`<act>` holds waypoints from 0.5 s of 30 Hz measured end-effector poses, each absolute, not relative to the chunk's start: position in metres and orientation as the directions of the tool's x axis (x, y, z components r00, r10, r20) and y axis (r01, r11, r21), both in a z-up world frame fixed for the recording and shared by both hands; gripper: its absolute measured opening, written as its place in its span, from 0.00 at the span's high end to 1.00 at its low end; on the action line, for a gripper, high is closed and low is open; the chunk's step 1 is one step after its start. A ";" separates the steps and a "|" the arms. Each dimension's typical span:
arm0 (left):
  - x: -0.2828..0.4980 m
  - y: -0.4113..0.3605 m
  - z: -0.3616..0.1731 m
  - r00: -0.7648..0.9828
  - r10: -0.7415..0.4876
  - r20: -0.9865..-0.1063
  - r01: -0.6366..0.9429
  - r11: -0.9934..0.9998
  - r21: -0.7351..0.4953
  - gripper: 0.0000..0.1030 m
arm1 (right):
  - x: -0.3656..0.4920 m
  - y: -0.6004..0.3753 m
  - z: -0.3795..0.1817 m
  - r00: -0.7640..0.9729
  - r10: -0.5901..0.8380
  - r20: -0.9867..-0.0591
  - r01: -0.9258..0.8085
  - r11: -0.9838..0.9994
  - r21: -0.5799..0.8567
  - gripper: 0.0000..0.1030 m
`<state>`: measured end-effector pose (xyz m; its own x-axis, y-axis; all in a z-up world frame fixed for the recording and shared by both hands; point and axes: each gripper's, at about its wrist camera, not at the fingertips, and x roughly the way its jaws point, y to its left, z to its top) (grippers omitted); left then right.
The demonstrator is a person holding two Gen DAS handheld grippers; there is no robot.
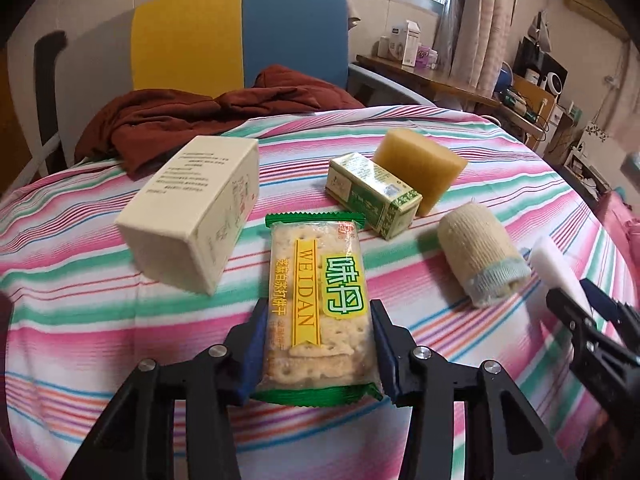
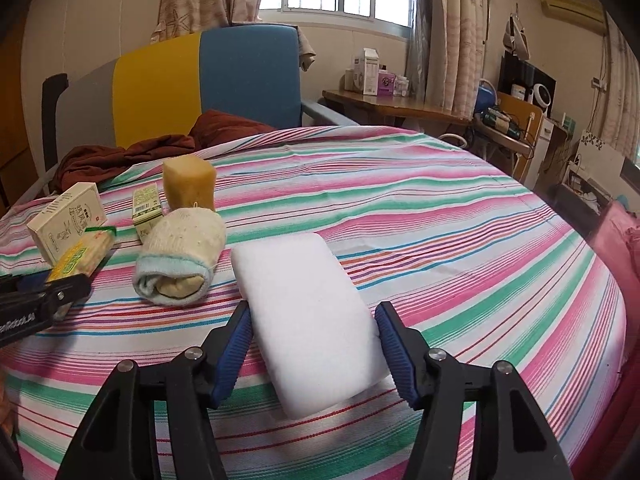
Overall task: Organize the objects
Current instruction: 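Grasp the WEIDAN cracker packet with the left tool while the right tool holds the sponge, then carry the cracker packet and white sponge to the gold tray and release both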
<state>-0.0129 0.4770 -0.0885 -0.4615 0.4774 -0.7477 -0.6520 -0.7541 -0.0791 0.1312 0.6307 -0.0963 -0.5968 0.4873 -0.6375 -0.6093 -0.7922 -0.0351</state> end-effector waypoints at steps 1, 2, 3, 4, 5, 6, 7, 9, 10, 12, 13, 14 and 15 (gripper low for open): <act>-0.011 0.474 -0.088 -0.461 0.480 -0.746 -0.651 -0.754 -0.083 0.54 | 0.132 0.630 -0.095 -0.597 0.496 -0.630 -0.612 -0.789 -0.041 0.39; -0.009 0.471 -0.088 -0.462 0.483 -0.744 -0.650 -0.755 -0.087 0.54 | 0.132 0.629 -0.094 -0.598 0.502 -0.625 -0.614 -0.788 -0.045 0.39; -0.008 0.469 -0.088 -0.462 0.484 -0.743 -0.648 -0.756 -0.090 0.54 | 0.133 0.628 -0.093 -0.598 0.509 -0.619 -0.616 -0.786 -0.051 0.39; -0.007 0.466 -0.088 -0.461 0.485 -0.743 -0.648 -0.756 -0.091 0.54 | 0.133 0.628 -0.093 -0.596 0.515 -0.617 -0.619 -0.784 -0.057 0.39; -0.005 0.464 -0.088 -0.464 0.483 -0.743 -0.647 -0.757 -0.088 0.54 | 0.132 0.628 -0.093 -0.593 0.520 -0.615 -0.621 -0.782 -0.062 0.39; -0.003 0.461 -0.088 -0.468 0.480 -0.742 -0.647 -0.758 -0.083 0.54 | 0.132 0.627 -0.093 -0.590 0.526 -0.613 -0.624 -0.779 -0.068 0.39; 0.000 0.459 -0.088 -0.471 0.478 -0.742 -0.647 -0.758 -0.078 0.54 | 0.132 0.627 -0.092 -0.588 0.529 -0.611 -0.625 -0.778 -0.072 0.39; 0.004 0.456 -0.088 -0.476 0.477 -0.739 -0.650 -0.757 -0.070 0.54 | 0.132 0.626 -0.092 -0.587 0.539 -0.605 -0.628 -0.774 -0.081 0.39; 0.005 0.453 -0.087 -0.478 0.479 -0.736 -0.651 -0.756 -0.070 0.54 | 0.133 0.626 -0.091 -0.587 0.541 -0.602 -0.628 -0.774 -0.083 0.39; 0.008 0.449 -0.087 -0.482 0.481 -0.732 -0.649 -0.758 -0.070 0.54 | 0.134 0.623 -0.090 -0.586 0.555 -0.591 -0.635 -0.767 -0.091 0.39; 0.009 0.445 -0.086 -0.484 0.483 -0.730 -0.646 -0.759 -0.073 0.54 | 0.135 0.622 -0.089 -0.585 0.563 -0.583 -0.639 -0.763 -0.097 0.39; 0.011 0.443 -0.086 -0.486 0.485 -0.727 -0.644 -0.761 -0.077 0.54 | 0.135 0.619 -0.087 -0.586 0.572 -0.574 -0.640 -0.761 -0.105 0.39; 0.012 0.440 -0.086 -0.488 0.487 -0.724 -0.641 -0.763 -0.081 0.54 | 0.136 0.616 -0.086 -0.588 0.579 -0.565 -0.639 -0.761 -0.114 0.39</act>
<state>0.0120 0.4396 -0.0856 -0.4883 0.4872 -0.7240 -0.6409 -0.7633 -0.0813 0.1360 0.6163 -0.0857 -0.5881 0.5788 -0.5649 -0.6393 -0.7605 -0.1138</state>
